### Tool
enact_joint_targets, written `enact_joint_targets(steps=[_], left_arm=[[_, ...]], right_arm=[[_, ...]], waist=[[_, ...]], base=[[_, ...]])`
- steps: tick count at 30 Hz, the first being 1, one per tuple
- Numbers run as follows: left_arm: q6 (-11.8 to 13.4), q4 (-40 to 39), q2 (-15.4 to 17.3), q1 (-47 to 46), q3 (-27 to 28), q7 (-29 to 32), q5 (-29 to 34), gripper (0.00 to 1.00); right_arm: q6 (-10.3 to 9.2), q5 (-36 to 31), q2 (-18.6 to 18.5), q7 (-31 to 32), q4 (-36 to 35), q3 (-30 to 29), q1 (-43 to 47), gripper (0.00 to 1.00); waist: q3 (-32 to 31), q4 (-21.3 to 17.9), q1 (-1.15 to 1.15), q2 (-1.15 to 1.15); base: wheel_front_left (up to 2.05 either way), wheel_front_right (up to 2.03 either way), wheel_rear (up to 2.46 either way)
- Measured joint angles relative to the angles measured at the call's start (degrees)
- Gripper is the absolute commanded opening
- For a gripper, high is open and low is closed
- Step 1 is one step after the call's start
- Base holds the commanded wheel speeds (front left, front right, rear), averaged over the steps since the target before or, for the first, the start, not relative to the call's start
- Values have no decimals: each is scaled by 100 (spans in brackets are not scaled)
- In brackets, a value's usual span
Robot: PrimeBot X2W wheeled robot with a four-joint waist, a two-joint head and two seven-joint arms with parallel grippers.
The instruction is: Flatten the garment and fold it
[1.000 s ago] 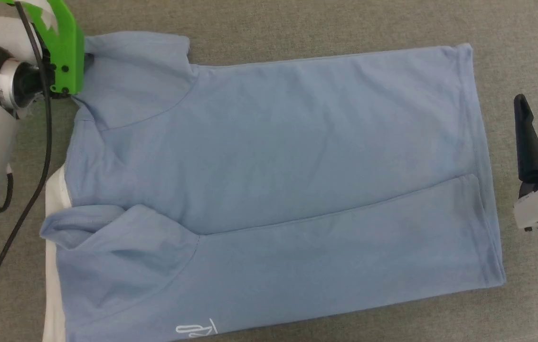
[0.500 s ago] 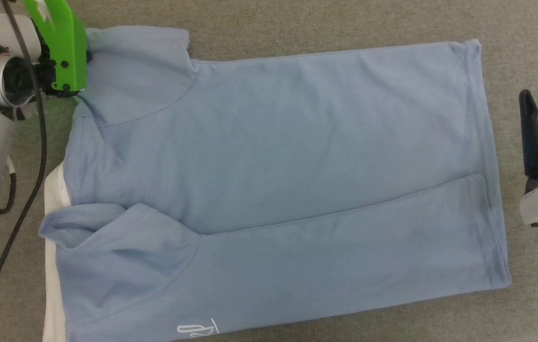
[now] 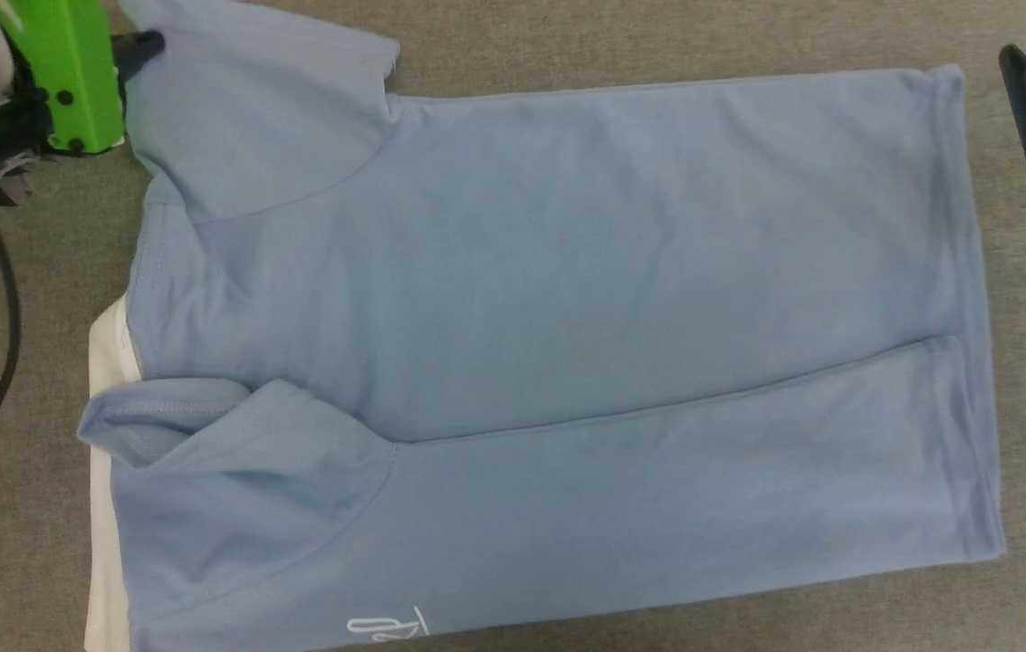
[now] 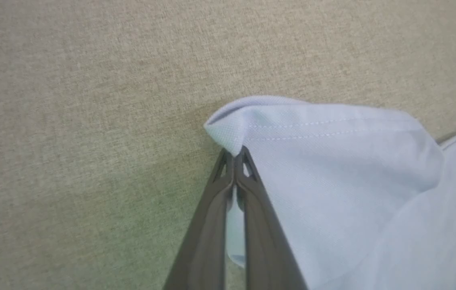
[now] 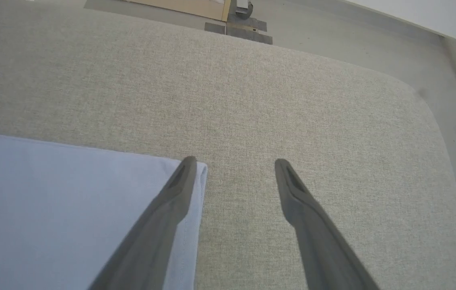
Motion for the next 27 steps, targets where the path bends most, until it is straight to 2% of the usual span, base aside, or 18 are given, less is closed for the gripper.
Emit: enact_joint_targets(steps=[8, 14, 18, 19, 20, 23, 27], left_arm=[[44, -734, 278, 194, 86, -40, -8, 0], [63, -1049, 338, 250, 103, -74, -9, 0], [74, -1147, 357, 307, 112, -99, -9, 0], [87, -1157, 367, 324, 112, -99, -9, 0], [87, -1163, 370, 335, 113, -99, -9, 0], [87, -1158, 380, 386, 116, -133, -11, 0], [79, -1122, 383, 460, 133, -268, -29, 0]], right_arm=[[0, -170, -60, 1318, 535, 366, -549, 100], [-2, -250, -211, 1869, 525, 631, -691, 100], [-5, -198, -156, 2190, 488, 525, -705, 100], [-10, -188, -119, 2257, 464, 470, -705, 29], [-9, -188, -86, 2284, 447, 436, -705, 0], [-1, -188, 88, 2365, 382, 316, -674, 0], [-1, -189, 183, 2103, 304, 187, -567, 0]], waist=[[345, 189, 0, 0], [518, 335, 0, 0], [546, 396, 0, 0], [539, 401, -1, 0], [531, 405, 0, 0], [486, 404, 0, 0], [378, 391, 0, 0]], base=[[0, 0, 0], [0, 0, 0], [0, 0, 0], [0, 0, 0], [0, 0, 0], [0, 0, 0], [0, 0, 0]])
